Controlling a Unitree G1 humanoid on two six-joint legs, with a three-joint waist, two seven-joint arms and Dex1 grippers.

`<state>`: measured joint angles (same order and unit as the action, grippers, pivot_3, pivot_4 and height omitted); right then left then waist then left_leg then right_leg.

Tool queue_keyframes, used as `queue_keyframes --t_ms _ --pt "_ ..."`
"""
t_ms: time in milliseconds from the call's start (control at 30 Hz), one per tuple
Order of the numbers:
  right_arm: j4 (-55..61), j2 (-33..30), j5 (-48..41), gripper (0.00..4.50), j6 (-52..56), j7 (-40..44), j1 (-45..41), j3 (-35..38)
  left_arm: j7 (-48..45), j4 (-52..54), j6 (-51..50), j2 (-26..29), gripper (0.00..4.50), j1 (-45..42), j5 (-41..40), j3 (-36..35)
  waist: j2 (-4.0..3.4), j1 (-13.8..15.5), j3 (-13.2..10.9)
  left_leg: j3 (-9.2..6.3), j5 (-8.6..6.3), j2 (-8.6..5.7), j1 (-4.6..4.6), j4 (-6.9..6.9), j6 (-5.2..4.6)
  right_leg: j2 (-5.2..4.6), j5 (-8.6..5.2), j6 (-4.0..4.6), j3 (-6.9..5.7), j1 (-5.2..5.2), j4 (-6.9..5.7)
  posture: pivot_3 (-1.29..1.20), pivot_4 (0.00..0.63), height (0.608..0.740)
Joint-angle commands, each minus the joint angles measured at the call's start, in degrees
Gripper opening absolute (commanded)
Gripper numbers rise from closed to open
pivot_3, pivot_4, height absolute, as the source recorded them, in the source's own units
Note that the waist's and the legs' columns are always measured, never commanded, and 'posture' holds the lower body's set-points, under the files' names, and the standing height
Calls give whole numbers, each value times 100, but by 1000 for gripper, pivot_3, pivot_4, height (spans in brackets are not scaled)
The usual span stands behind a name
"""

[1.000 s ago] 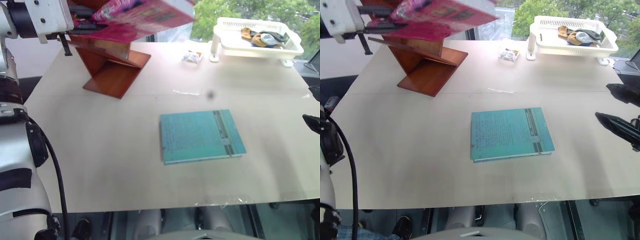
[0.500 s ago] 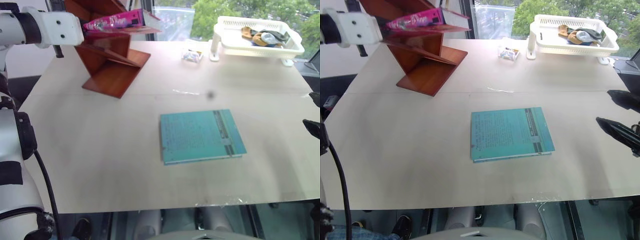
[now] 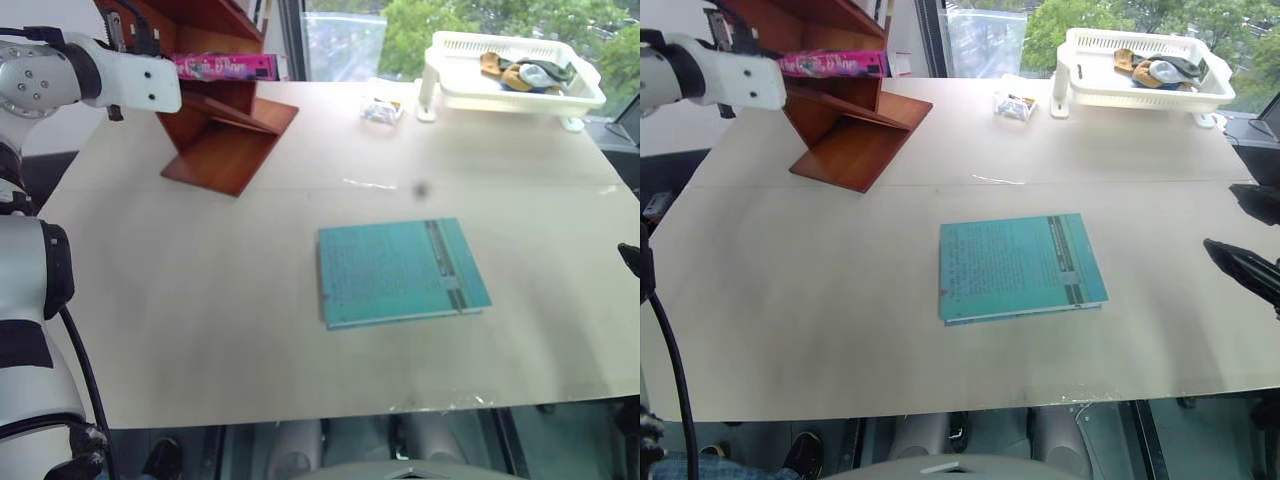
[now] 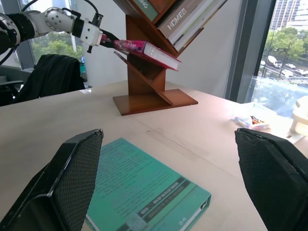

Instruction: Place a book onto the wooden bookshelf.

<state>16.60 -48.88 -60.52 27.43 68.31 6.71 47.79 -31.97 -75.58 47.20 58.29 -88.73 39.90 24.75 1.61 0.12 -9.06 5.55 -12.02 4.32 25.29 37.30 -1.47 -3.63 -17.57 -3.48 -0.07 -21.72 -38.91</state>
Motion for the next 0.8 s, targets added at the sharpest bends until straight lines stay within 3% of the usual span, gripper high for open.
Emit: queue_keyframes --t_ms 33,67,233,333,367,567,800 --pt "101 -2 -71 4500 -67 -9 13 252 86 -97 -308 106 153 -267 -66 -133 0 -19 0 0 0 0 0 0 0 0 0 0 0 0 0 0 150 740" --pt "101 -3 -73 4500 -69 -10 17 254 106 -96 -322 108 1223 -271 -40 -107 0 -28 0 0 0 0 0 1 0 0 0 0 0 0 -1 0 150 740" --pt "102 -23 -92 4500 -63 -24 62 346 81 -133 -529 212 2899 -183 -3 -74 1 -38 -1 0 0 0 0 2 0 0 0 0 0 0 -1 0 150 740" --pt "83 -34 -87 4500 -66 -16 65 368 69 -153 -649 267 4308 -120 1 -87 2 -35 -1 1 0 0 1 1 0 -1 0 0 0 0 0 0 150 740" --pt "72 -40 -80 4500 -70 -12 62 368 101 -152 -680 292 4467 -108 32 -65 2 -34 -1 1 0 -1 1 1 0 -1 0 0 0 0 0 0 150 740" --pt "27 -62 -56 4500 -80 -2 35 336 14 -148 -702 410 4467 -17 -129 -205 2 -24 -1 0 0 -1 1 2 0 -1 0 0 -1 0 -1 0 150 740" --pt "-56 -107 -22 4500 -86 13 -28 276 -1684 -84 -535 225 4467 131 -1680 -1420 3 -15 -1 1 1 0 1 5 1 -2 0 0 -3 1 -2 0 150 740"
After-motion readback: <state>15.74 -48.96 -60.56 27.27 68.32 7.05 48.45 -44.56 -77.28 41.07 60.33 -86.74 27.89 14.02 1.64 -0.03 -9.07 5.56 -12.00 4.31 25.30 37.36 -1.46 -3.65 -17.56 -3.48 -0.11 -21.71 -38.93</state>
